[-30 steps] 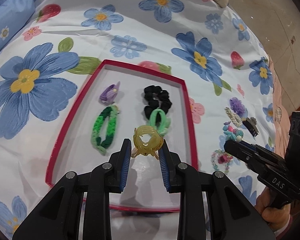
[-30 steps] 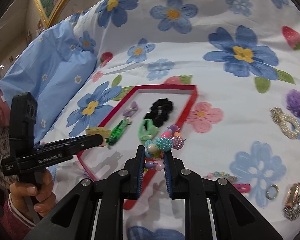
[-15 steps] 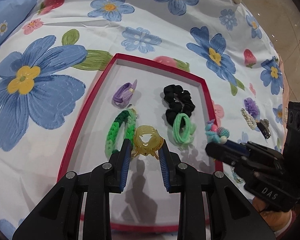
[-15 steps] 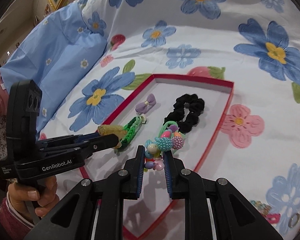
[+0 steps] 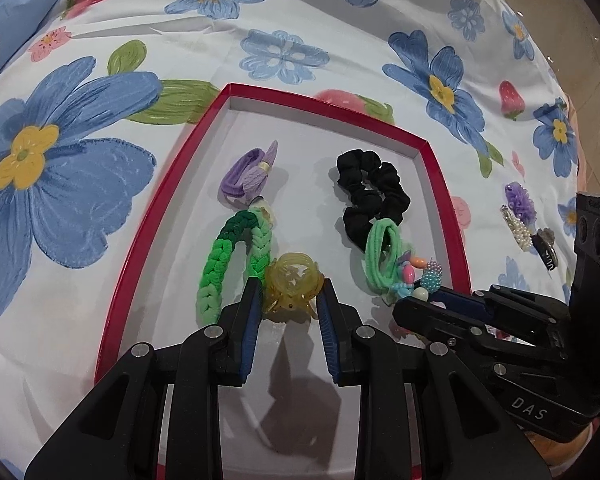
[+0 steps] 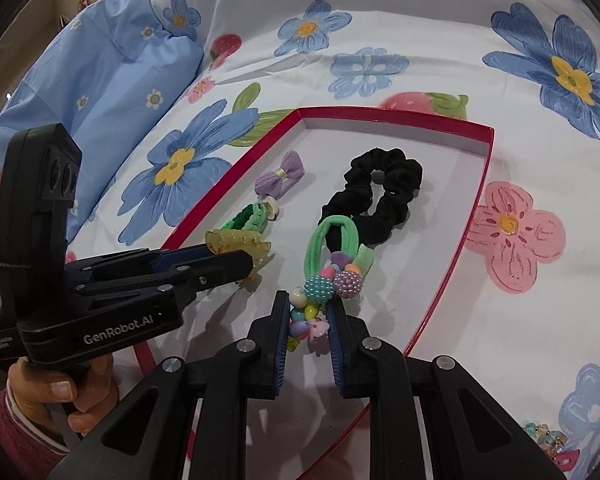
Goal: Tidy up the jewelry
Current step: 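Carry the yellow clip and beaded bracelet into the red box and release them, then withdraw both tools from the box toward the remaining accessories, then grasp the beaded bracelet with the left tool while the right tool grasps the silver chain, then carry the beaded bracelet and silver chain into the red box and release them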
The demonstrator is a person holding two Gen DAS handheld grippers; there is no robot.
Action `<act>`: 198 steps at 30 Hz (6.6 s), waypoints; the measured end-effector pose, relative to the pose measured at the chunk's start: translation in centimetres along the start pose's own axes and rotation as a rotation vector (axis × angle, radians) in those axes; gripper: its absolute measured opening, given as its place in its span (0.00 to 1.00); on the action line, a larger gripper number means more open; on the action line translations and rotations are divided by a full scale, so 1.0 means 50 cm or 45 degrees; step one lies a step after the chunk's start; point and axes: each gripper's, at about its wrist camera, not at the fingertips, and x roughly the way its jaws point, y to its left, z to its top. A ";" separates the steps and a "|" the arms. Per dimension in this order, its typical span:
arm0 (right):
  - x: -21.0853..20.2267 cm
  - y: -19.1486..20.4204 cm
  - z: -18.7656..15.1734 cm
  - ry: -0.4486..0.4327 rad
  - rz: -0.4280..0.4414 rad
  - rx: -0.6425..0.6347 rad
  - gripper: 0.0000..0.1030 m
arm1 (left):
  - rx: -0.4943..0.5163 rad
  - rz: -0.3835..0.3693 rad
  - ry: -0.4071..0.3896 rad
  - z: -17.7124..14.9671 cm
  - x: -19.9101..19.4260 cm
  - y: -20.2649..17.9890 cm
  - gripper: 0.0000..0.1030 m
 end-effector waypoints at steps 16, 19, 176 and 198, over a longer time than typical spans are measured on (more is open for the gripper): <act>-0.013 0.003 -0.006 0.010 -0.009 0.005 0.22 | 0.014 0.025 0.004 -0.007 -0.010 -0.011 0.26; -0.012 0.003 -0.005 0.012 -0.009 0.001 0.23 | 0.009 0.027 0.004 -0.011 -0.014 -0.010 0.28; -0.180 0.069 -0.057 -0.279 0.058 0.060 0.14 | -0.006 -0.111 -0.200 -0.083 -0.187 -0.043 0.06; -0.036 0.040 -0.075 -0.061 -0.003 0.066 0.14 | -0.104 -0.016 -0.035 -0.097 -0.063 0.047 0.06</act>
